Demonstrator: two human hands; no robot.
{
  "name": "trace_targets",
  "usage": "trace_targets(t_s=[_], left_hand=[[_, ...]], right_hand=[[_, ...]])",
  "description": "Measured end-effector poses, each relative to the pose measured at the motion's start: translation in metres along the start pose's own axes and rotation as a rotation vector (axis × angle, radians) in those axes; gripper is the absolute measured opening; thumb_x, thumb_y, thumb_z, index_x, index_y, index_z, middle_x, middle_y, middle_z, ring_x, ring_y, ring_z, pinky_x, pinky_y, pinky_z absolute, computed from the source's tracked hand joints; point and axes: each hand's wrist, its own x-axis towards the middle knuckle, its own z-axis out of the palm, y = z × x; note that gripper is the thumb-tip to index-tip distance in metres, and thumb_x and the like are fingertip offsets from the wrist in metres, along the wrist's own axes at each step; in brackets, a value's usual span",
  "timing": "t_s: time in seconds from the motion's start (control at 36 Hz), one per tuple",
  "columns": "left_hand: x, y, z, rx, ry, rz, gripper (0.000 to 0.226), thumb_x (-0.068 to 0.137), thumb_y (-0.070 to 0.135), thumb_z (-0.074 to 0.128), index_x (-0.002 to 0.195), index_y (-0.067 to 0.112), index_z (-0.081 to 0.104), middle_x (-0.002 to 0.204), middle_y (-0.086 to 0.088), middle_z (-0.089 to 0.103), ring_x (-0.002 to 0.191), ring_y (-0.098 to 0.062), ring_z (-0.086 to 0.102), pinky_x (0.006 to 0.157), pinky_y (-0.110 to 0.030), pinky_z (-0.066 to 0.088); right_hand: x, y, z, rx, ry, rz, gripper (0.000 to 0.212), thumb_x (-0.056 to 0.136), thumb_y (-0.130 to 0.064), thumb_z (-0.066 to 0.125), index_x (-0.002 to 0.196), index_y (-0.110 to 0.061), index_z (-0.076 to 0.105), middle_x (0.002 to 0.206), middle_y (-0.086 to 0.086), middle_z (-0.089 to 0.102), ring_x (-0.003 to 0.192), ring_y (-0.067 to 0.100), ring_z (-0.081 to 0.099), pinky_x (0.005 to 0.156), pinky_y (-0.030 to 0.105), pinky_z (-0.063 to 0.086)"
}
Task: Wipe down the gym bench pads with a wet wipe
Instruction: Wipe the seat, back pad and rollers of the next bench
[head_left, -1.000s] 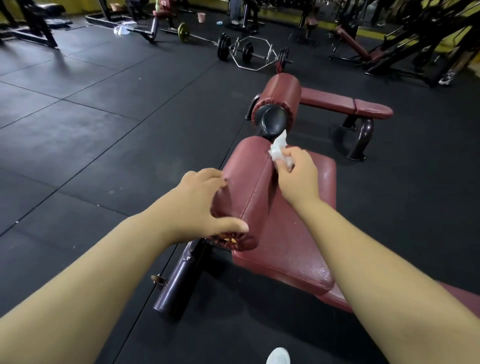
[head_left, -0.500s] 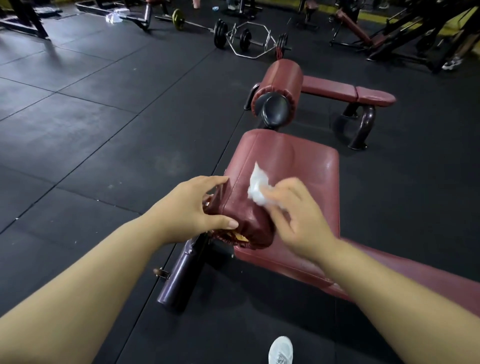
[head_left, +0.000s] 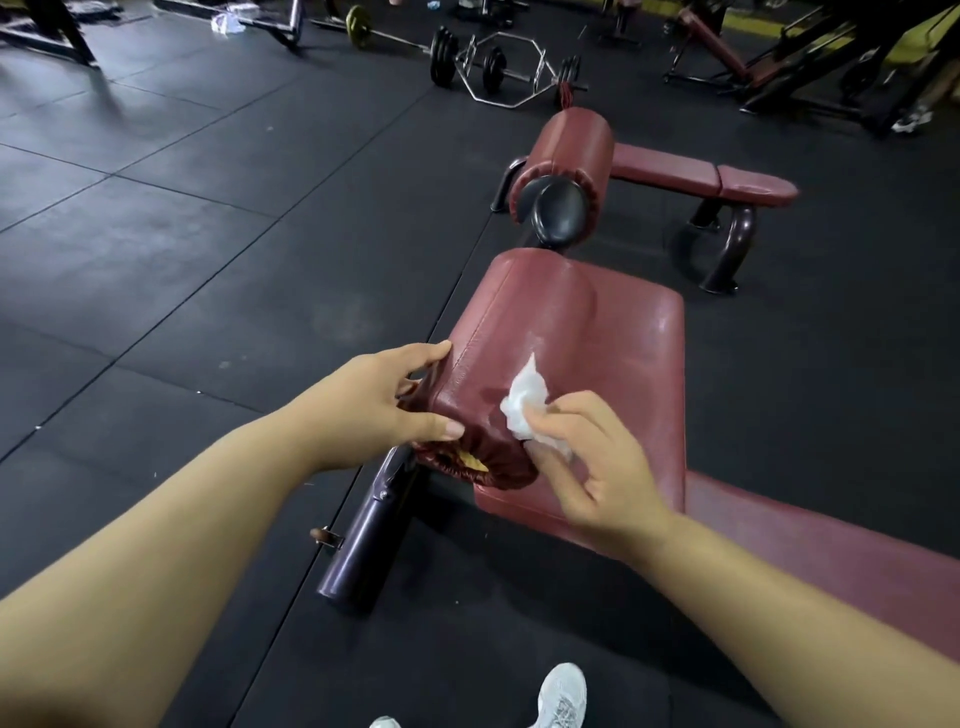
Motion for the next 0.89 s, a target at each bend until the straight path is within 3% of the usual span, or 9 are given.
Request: trace_targets(t_s=[0.11, 0.17, 0.22, 0.31, 0.42, 0.58, 0.69, 0.81, 0.89], left_hand=[[-0.001, 0.006, -0.001, 0.008, -0.029, 0.021, 0.085, 0.058, 0.054, 0.079, 0.132, 0.056, 0.035, 0.132, 0.02, 0.051, 0.121, -0.01, 0.052, 0.106, -0.035, 0.04], [-0.002, 0.01, -0.002, 0.065, -0.038, 0.024, 0.083, 0.063, 0.051, 0.078, 0.131, 0.058, 0.032, 0.132, 0.017, 0.05, 0.119, -0.008, 0.052, 0.104, -0.033, 0.041], [-0.002, 0.015, -0.002, 0.152, -0.044, 0.028, 0.081, 0.07, 0.043, 0.078, 0.137, 0.05, 0.034, 0.126, 0.015, 0.053, 0.112, -0.007, 0.054, 0.099, -0.029, 0.043], [-0.001, 0.029, -0.002, 0.315, -0.031, 0.038, 0.079, 0.071, 0.04, 0.077, 0.139, 0.034, 0.038, 0.118, 0.007, 0.057, 0.103, -0.012, 0.055, 0.091, -0.026, 0.045], [0.001, 0.047, 0.006, 0.492, -0.039, 0.057, 0.087, 0.055, 0.065, 0.075, 0.122, 0.019, 0.046, 0.116, 0.008, 0.043, 0.114, -0.019, 0.039, 0.095, -0.038, 0.043], [0.004, 0.052, 0.02, 0.599, 0.092, 0.067, 0.106, 0.039, 0.071, 0.077, 0.121, 0.015, 0.041, 0.12, 0.004, 0.037, 0.109, -0.019, 0.043, 0.091, -0.04, 0.046], [0.004, 0.036, 0.01, 0.364, 0.064, 0.07, 0.103, 0.043, 0.07, 0.078, 0.13, 0.029, 0.039, 0.119, 0.012, 0.05, 0.104, -0.011, 0.055, 0.089, -0.036, 0.049], [0.002, 0.022, 0.007, 0.1, 0.018, 0.043, 0.107, 0.04, 0.073, 0.077, 0.134, 0.044, 0.035, 0.13, 0.018, 0.052, 0.107, -0.01, 0.061, 0.091, -0.038, 0.052], [0.002, 0.022, 0.007, 0.051, 0.027, 0.022, 0.106, 0.042, 0.069, 0.075, 0.137, 0.041, 0.037, 0.132, 0.016, 0.051, 0.113, -0.012, 0.056, 0.096, -0.039, 0.049]], right_hand=[[0.034, 0.021, -0.006, -0.1, 0.017, -0.066, 0.022, 0.09, -0.008, 0.054, 0.109, -0.017, 0.059, 0.083, 0.003, 0.053, 0.079, 0.018, 0.047, 0.075, 0.021, 0.038], [0.061, 0.037, -0.009, -0.173, 0.082, 0.062, 0.018, 0.09, -0.005, 0.056, 0.104, -0.014, 0.065, 0.079, -0.012, 0.052, 0.076, 0.013, 0.043, 0.074, 0.019, 0.032], [0.083, 0.053, -0.01, -0.196, 0.163, 0.27, 0.013, 0.093, -0.011, 0.055, 0.101, -0.013, 0.066, 0.081, -0.017, 0.052, 0.08, 0.01, 0.044, 0.077, 0.022, 0.035], [0.096, 0.067, -0.002, -0.189, 0.165, 0.531, 0.014, 0.096, -0.02, 0.049, 0.105, -0.014, 0.057, 0.1, 0.006, 0.055, 0.093, 0.025, 0.052, 0.079, 0.03, 0.038], [0.09, 0.064, 0.0, -0.202, 0.142, 0.576, 0.017, 0.097, -0.02, 0.047, 0.112, -0.016, 0.055, 0.107, 0.004, 0.053, 0.091, 0.018, 0.049, 0.071, 0.022, 0.031], [0.05, 0.037, -0.001, -0.137, 0.089, 0.434, 0.017, 0.095, -0.018, 0.055, 0.11, -0.011, 0.058, 0.102, -0.005, 0.053, 0.091, 0.014, 0.051, 0.076, 0.017, 0.031], [-0.002, 0.002, 0.002, -0.089, 0.01, 0.209, 0.011, 0.097, -0.024, 0.047, 0.106, -0.024, 0.051, 0.09, -0.006, 0.049, 0.079, 0.012, 0.045, 0.072, 0.025, 0.037], [0.001, 0.012, -0.005, -0.162, -0.031, -0.08, 0.021, 0.096, -0.021, 0.044, 0.115, -0.016, 0.053, 0.099, 0.002, 0.055, 0.086, 0.023, 0.05, 0.081, 0.03, 0.041], [0.042, 0.039, -0.013, -0.229, 0.01, 0.03, 0.015, 0.096, -0.017, 0.047, 0.102, -0.013, 0.06, 0.087, 0.003, 0.056, 0.082, 0.024, 0.048, 0.08, 0.036, 0.04]])
